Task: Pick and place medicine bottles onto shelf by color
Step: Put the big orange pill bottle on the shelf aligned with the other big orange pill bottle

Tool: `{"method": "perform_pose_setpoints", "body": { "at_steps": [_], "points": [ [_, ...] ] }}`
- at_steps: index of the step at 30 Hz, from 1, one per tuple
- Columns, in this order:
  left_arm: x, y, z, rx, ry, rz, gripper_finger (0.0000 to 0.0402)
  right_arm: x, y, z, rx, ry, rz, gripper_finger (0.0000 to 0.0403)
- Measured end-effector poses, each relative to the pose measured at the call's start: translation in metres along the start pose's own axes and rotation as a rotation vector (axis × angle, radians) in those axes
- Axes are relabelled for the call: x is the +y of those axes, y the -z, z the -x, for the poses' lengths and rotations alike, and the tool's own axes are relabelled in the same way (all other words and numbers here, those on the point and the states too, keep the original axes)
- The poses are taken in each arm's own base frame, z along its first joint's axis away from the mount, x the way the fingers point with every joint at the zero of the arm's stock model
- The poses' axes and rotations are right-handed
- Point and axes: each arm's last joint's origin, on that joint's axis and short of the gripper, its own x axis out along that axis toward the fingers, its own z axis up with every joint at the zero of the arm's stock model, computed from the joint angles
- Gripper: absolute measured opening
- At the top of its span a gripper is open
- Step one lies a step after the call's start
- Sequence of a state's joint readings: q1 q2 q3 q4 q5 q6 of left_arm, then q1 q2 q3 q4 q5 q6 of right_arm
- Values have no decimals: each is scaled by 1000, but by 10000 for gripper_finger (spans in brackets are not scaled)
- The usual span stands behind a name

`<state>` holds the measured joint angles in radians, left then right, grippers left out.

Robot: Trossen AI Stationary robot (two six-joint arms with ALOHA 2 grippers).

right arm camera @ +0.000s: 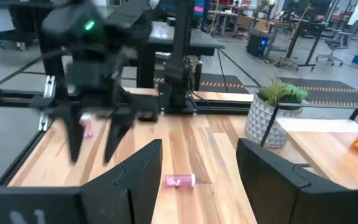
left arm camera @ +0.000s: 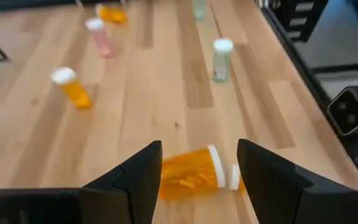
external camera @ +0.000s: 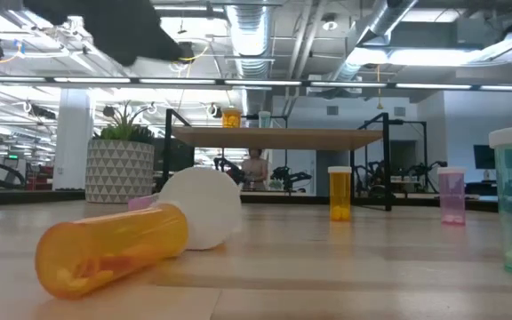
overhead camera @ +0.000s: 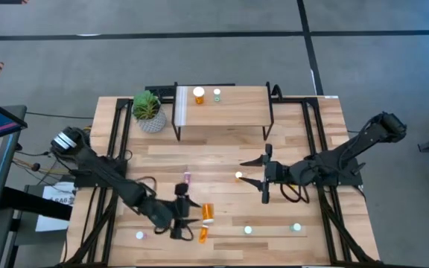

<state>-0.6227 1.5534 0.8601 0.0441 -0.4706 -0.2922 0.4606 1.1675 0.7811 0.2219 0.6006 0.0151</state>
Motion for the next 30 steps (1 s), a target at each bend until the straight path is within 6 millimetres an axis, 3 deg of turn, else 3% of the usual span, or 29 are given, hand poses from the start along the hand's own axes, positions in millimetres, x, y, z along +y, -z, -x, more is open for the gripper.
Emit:
{"method": "perform_pose_setpoints", "body": {
  "at_steps": [5, 12, 20, 30],
  "points": [
    [-15, 3, -36, 153, 43, -41, 219, -1, 2, -2, 14, 6, 9, 230],
    [-29, -16, -72, 252, -55, -136, 265, -1, 5, -2, 36, 6, 21, 230],
    [-16, -12, -81, 394, -204, -164, 269, 0, 5, -1, 40, 4, 24, 230],
    [-5, 3, -70, 530, -371, -167, 269, 0, 5, -1, 39, 4, 24, 230]
  ]
}}
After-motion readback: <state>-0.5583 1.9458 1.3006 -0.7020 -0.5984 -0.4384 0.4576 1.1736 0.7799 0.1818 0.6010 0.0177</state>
